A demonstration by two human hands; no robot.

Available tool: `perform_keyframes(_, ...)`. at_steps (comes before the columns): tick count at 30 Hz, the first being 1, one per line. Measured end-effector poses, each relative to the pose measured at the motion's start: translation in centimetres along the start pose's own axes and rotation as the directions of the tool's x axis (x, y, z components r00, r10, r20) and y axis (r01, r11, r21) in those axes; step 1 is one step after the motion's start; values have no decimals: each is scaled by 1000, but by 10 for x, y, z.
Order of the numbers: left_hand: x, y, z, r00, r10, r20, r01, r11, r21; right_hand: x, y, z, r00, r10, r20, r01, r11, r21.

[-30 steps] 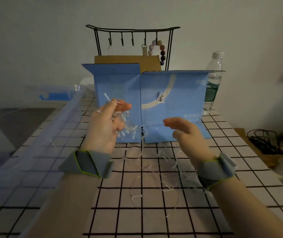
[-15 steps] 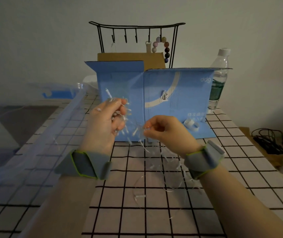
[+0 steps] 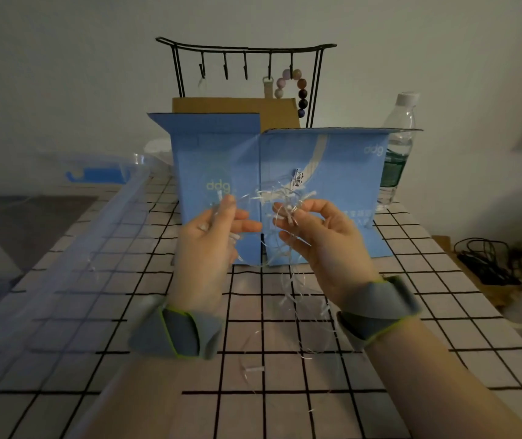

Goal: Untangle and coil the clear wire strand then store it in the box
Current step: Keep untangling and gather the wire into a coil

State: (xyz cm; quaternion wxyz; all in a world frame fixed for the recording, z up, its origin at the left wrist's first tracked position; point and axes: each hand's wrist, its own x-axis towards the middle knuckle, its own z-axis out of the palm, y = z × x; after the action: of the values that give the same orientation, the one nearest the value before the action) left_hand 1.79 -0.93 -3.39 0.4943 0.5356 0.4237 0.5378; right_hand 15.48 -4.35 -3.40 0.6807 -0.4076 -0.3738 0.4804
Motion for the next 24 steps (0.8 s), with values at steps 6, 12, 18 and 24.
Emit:
perform_keyframes(6, -5, 1, 8, 999, -23, 40, 22, 999, 24, -1, 22, 1, 932, -353, 78, 305, 652, -694)
perform_keyframes(12, -6, -7, 9, 994, -1, 111, -11, 994, 110, 0, 22, -1, 873, -471, 126, 372, 478, -795)
perform_keyframes(18, -5, -8, 7, 994, 7, 113, -20, 994, 107, -3, 11, 1, 957, -289, 23, 241, 749, -617)
perform_keyframes(24, -1, -1, 1, 980, -56, 189, 26, 987, 156, -2, 5, -3, 913, -407, 42, 310, 621, -719)
